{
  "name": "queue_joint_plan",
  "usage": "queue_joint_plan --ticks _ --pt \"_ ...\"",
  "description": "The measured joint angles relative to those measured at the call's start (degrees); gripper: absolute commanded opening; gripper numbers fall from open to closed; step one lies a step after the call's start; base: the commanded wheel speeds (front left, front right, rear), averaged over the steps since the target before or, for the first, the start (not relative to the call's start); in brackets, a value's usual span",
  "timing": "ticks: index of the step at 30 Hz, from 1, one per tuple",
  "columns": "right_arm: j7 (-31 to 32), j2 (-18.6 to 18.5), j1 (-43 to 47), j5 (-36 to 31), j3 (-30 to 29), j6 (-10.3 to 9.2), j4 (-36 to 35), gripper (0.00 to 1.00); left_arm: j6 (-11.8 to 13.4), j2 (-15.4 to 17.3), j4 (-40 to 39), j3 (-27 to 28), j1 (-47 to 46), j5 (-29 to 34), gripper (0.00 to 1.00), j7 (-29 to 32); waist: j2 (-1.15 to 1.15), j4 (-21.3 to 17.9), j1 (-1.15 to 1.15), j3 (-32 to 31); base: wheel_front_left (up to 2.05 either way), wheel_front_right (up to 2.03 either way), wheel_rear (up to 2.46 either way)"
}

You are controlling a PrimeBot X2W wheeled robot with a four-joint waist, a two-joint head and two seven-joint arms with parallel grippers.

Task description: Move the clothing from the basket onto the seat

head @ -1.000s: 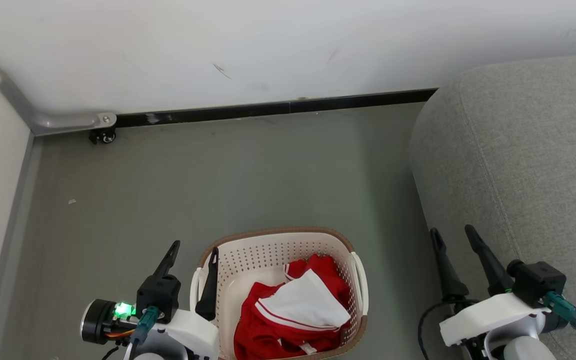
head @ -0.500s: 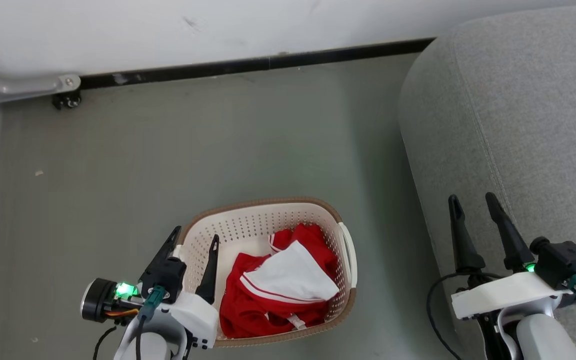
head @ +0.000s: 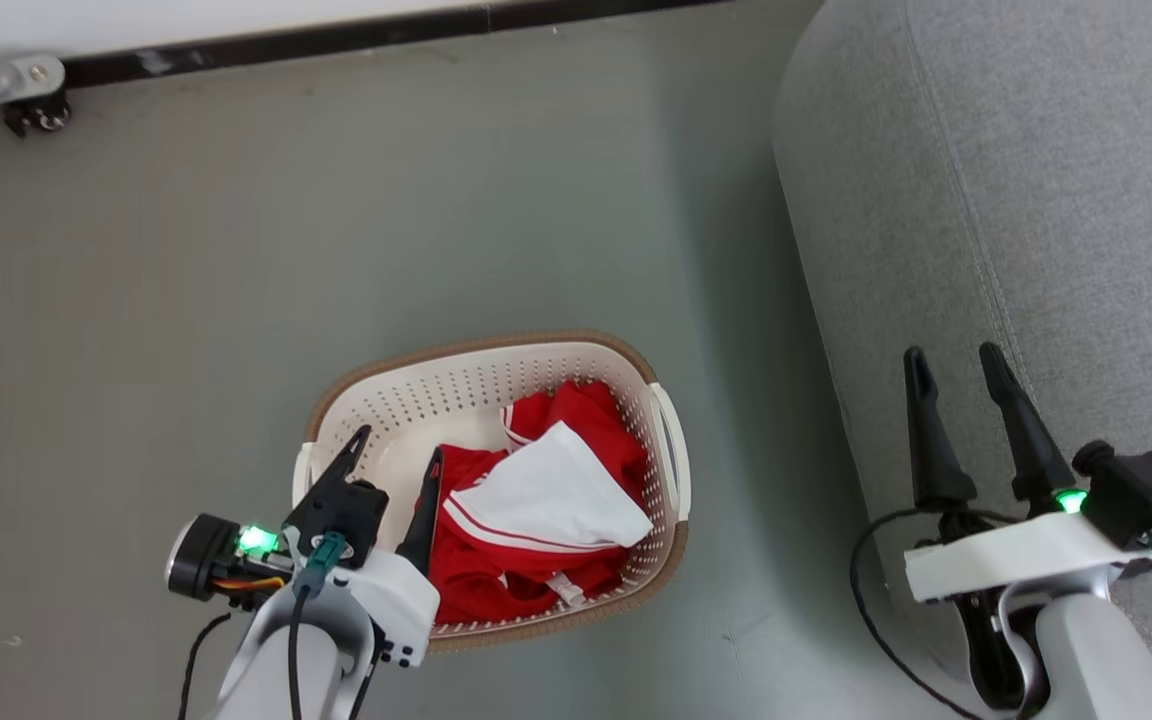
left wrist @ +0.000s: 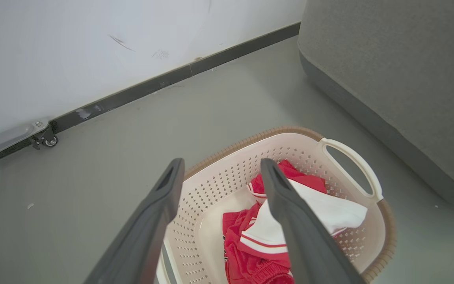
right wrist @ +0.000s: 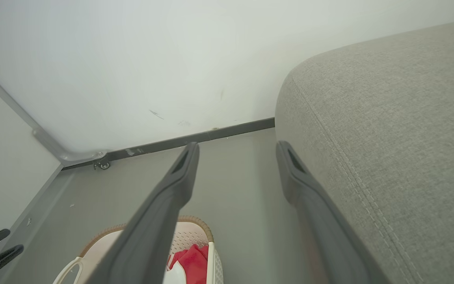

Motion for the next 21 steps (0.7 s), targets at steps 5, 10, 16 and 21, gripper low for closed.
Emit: queue_joint_plan --ticks 5,10,16,21 --pt "-0.4 0.0 -2.3 0.5 0.2 0.0 -1.2 1.0 -0.3 0.8 1.6 -0.8 -2.3 0.8 1.0 0.0 0.0 -0.9 0.0 2.5 0.0 0.0 0.0" --pt "-0.8 0.0 -3.4 1.0 0.5 0.0 -1.5 1.0 -0.8 1.3 3.4 -2.0 -4.0 2.7 1.0 0.0 0.0 -1.8 0.0 4.8 0.0 0.0 0.0" --pt "-1.0 0.0 -3.9 1.6 0.5 0.0 -1.5 1.0 -1.2 1.7 5.9 -2.6 -5.8 3.4 1.0 0.0 0.0 -3.0 0.0 7.5 0.0 0.0 0.0" --pt "-1.4 0.0 -7.0 2.1 0.5 0.0 -1.8 1.0 -1.3 2.9 8.7 -3.2 -7.3 3.9 1.0 0.0 0.0 -4.1 0.0 10.0 0.0 0.0 0.0"
